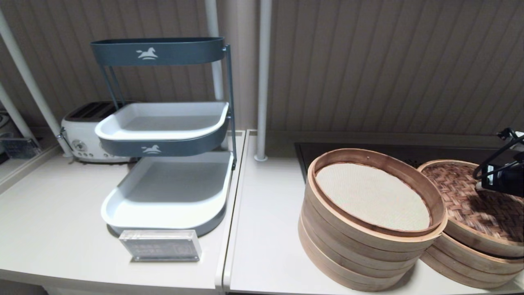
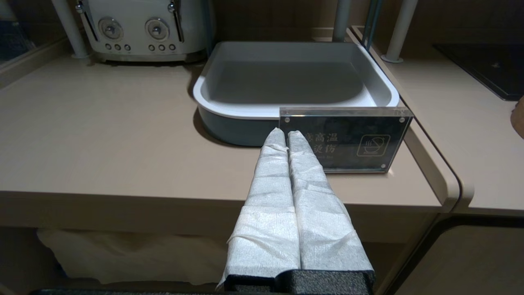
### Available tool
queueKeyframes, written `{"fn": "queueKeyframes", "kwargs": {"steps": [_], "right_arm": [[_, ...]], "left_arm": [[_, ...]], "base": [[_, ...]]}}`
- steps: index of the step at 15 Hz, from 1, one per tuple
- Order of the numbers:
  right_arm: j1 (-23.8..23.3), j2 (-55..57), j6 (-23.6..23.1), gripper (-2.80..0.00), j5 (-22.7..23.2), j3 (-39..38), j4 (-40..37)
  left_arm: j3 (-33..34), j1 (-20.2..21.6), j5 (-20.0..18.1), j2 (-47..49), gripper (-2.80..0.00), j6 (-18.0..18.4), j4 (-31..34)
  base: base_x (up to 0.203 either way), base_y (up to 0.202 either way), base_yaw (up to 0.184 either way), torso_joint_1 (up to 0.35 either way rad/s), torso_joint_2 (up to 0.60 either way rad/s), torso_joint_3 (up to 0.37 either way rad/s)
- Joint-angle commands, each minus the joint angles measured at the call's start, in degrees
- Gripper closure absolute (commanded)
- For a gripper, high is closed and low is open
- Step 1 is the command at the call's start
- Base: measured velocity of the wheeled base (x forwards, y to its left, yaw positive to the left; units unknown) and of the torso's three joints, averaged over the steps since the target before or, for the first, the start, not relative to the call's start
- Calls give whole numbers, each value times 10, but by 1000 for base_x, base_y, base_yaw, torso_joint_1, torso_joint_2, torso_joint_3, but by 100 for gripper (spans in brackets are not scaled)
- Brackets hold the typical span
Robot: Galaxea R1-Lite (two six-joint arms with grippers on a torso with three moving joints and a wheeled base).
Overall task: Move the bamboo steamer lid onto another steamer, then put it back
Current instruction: Put the steamer
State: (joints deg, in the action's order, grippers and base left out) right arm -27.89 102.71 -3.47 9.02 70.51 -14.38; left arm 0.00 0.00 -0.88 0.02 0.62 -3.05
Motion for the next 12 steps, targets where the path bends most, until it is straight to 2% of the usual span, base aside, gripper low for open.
{"fn": "queueKeyframes", "kwargs": {"steps": [1,12], "right_arm": [[0,-3,0,0,1,2,1],[10,-24,2,0,3,12,0]], "left_arm": [[16,0,0,0,0,0,0],[16,0,0,0,0,0,0]], "base": [[0,0,0,0,0,0],[0,0,0,0,0,0]]}}
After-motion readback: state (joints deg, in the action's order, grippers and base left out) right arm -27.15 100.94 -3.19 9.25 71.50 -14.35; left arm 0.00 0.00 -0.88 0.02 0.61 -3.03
